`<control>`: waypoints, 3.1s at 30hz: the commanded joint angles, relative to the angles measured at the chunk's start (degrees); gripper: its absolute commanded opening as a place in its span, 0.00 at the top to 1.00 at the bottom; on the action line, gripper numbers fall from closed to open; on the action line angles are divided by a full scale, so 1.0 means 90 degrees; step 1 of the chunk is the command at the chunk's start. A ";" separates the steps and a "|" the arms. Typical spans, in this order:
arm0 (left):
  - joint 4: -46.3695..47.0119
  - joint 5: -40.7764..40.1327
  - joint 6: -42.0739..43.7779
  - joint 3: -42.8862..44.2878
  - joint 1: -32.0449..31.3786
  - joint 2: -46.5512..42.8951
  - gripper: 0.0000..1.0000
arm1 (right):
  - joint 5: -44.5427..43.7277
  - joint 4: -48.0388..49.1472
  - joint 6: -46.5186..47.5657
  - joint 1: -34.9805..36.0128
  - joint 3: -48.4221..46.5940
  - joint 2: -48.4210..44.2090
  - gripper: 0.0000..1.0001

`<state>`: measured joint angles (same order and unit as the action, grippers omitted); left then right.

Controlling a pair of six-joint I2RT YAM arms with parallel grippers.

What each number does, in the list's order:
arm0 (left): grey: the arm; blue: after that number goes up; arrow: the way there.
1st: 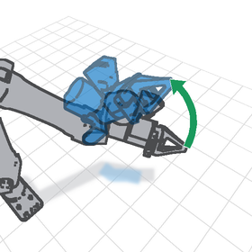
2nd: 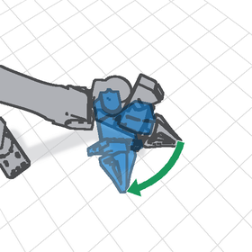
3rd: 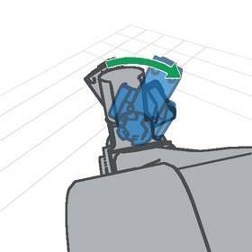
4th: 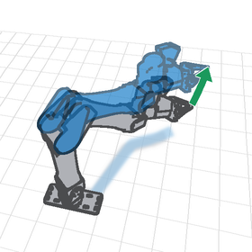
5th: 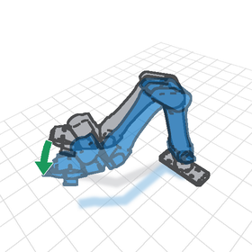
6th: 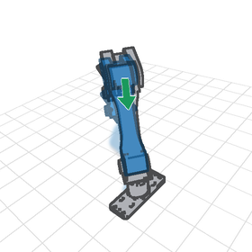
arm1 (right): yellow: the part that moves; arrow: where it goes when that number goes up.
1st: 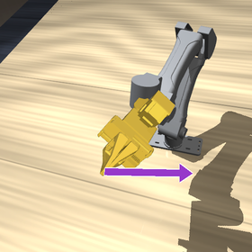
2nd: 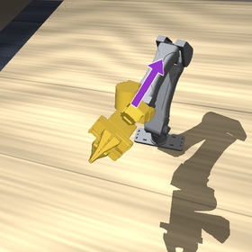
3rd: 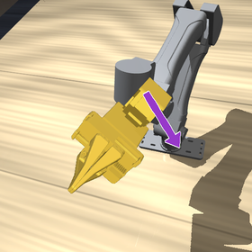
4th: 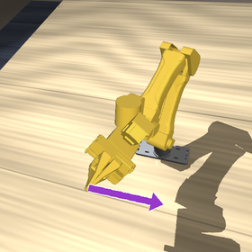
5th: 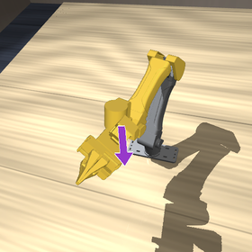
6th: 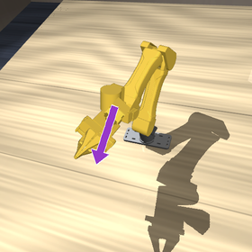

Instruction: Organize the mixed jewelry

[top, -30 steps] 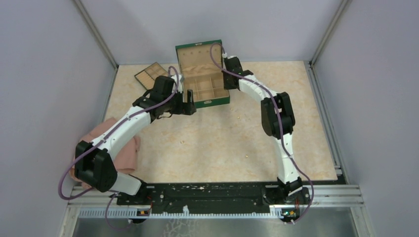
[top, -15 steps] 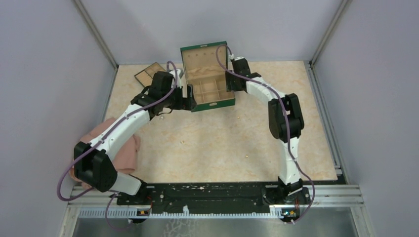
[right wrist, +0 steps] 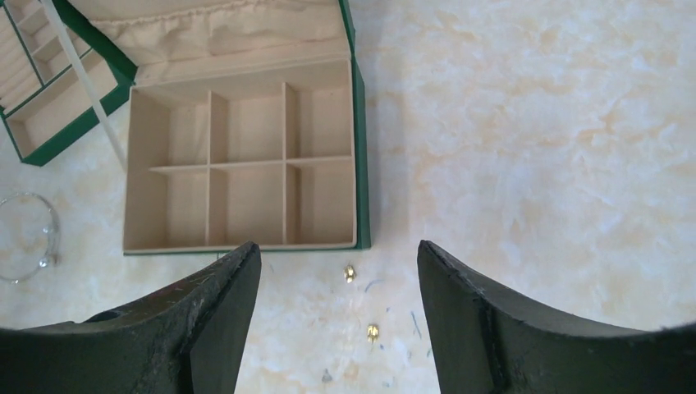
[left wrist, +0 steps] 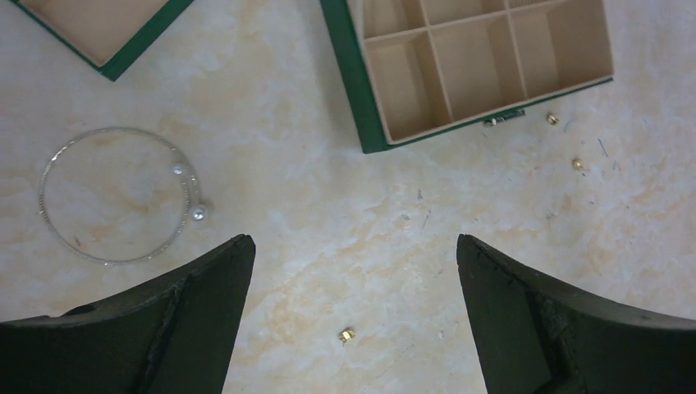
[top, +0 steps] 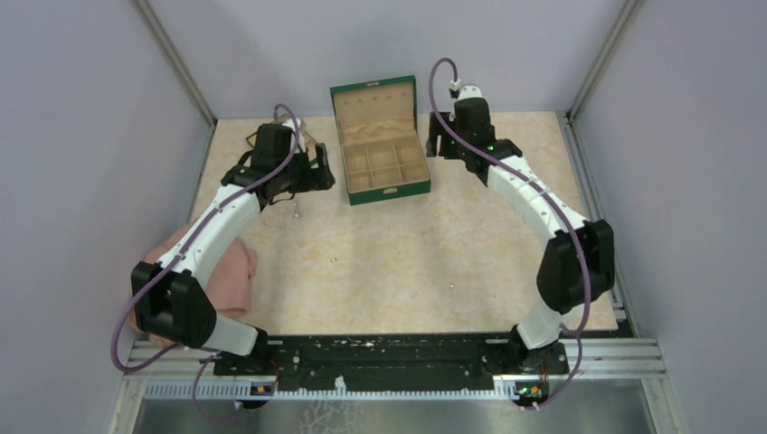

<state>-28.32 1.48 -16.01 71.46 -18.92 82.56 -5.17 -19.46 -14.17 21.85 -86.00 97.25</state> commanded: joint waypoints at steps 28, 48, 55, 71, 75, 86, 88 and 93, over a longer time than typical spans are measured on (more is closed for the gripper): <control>-0.1966 -0.0970 -0.1685 0.1973 0.1701 0.2735 0.01 | -0.0248 0.1107 -0.1053 -0.0025 0.3237 -0.2808 0.26; -0.0540 -0.1306 -0.1721 0.2984 0.2059 0.4419 0.39 | 0.0177 0.0774 -0.1040 -0.0025 0.3408 -0.2805 0.28; -0.0148 -0.0985 -0.1491 0.3161 0.2405 0.4850 0.51 | 0.0212 0.0661 -0.1119 -0.0025 0.3626 -0.2945 0.28; -0.0022 -0.1095 -0.0962 0.3115 0.2405 0.5081 0.77 | 0.0327 0.0573 -0.1223 -0.0025 0.3471 -0.2686 0.29; -0.0073 -0.1179 -0.0851 0.3114 0.2406 0.5028 0.93 | 0.0321 0.0573 -0.1219 -0.0025 0.3471 -0.2681 0.30; -0.0506 -0.1954 -0.0393 0.3096 0.2417 0.3680 1.00 | 0.0405 0.0589 -0.1191 -0.0025 0.3330 -0.2573 0.30; -0.0677 -0.2060 -0.0342 0.2947 0.2421 0.3334 1.00 | 0.0408 0.0606 -0.1171 -0.0025 0.3334 -0.2574 0.30; -0.0857 -0.1836 -0.0299 0.2088 0.2412 0.2244 1.00 | 0.0464 0.0631 -0.1150 -0.0025 0.3353 -0.2565 0.30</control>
<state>-34.96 -15.46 -19.68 94.74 2.74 110.93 -1.74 -15.64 -24.67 21.85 -53.34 74.30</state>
